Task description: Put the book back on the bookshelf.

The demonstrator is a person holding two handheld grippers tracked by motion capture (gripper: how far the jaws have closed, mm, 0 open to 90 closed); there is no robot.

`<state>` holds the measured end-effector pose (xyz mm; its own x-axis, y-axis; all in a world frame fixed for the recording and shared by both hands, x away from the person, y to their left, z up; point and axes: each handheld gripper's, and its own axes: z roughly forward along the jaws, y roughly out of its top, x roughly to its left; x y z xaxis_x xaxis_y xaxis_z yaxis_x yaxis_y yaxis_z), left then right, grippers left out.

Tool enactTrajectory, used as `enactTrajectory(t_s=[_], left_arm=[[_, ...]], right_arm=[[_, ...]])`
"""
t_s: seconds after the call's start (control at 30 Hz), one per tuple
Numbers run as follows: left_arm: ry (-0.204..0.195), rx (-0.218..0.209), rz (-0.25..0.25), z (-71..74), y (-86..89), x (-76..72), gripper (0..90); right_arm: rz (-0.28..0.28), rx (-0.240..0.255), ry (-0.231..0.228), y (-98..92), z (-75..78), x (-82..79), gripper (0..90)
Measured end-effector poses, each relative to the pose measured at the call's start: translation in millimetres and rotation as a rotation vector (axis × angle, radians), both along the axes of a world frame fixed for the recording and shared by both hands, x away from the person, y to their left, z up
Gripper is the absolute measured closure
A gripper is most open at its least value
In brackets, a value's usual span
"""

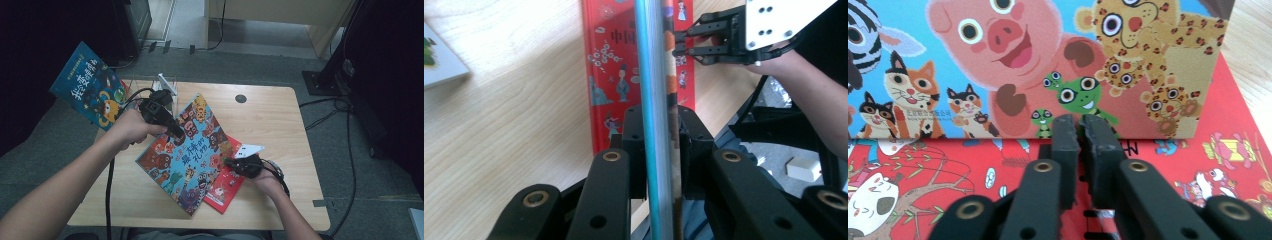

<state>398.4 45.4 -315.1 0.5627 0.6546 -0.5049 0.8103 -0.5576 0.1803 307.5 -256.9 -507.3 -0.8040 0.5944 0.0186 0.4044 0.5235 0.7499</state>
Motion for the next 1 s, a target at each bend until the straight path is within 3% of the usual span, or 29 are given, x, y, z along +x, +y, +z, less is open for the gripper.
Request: enactTrajectory(t_s=[0.13, 0.27, 0.33, 0.4, 0.43, 0.5, 0.6, 0.73, 0.87, 1.0], left_arm=[[0.017, -0.003, -0.001, -7.3, -0.8, -0.9, 77.8], [0.049, -0.040, 0.017, -10.3, 4.4, -0.5, 79.9], [0.041, -0.050, 0.003, -10.1, 6.0, -0.1, 79.9], [0.060, -0.061, 0.025, -9.1, 10.9, 1.9, 80.9], [0.058, -0.066, 0.027, -7.6, 12.6, 2.1, 81.7], [0.036, -0.043, 0.008, -0.1, 15.1, 1.1, 81.7], [0.011, 0.011, 0.023, 10.6, 19.9, -0.5, 81.7], [-0.002, 0.011, 0.053, 22.8, 38.7, -2.8, 81.5], [0.018, -0.045, 0.121, 30.5, 66.5, -7.7, 81.6], [0.014, -0.073, 0.174, 37.6, 95.3, -15.8, 81.5]], right_arm=[[-0.005, 0.008, 0.004, 1.1, -0.5, 0.7, 88.2], [-0.007, 0.013, 0.001, 1.7, -1.2, 1.2, 88.3], [-0.021, 0.017, 0.006, 2.2, -1.2, 1.6, 83.1], [-0.030, 0.028, 0.036, 1.0, 0.2, 4.4, 73.5], [-0.024, 0.029, 0.041, 0.3, 1.0, 4.5, 72.8], [-0.019, 0.020, 0.019, -1.1, 2.5, 3.4, 71.5], [-0.035, 0.030, 0.013, -5.0, 4.3, 4.9, 70.5], [-0.044, 0.022, 0.024, -6.6, 6.8, 8.5, 69.5], [-0.044, 0.021, 0.036, -4.6, 5.3, 11.2, 66.6], [-0.027, 0.007, 0.036, 0.4, 3.5, 14.0, 62.8]])
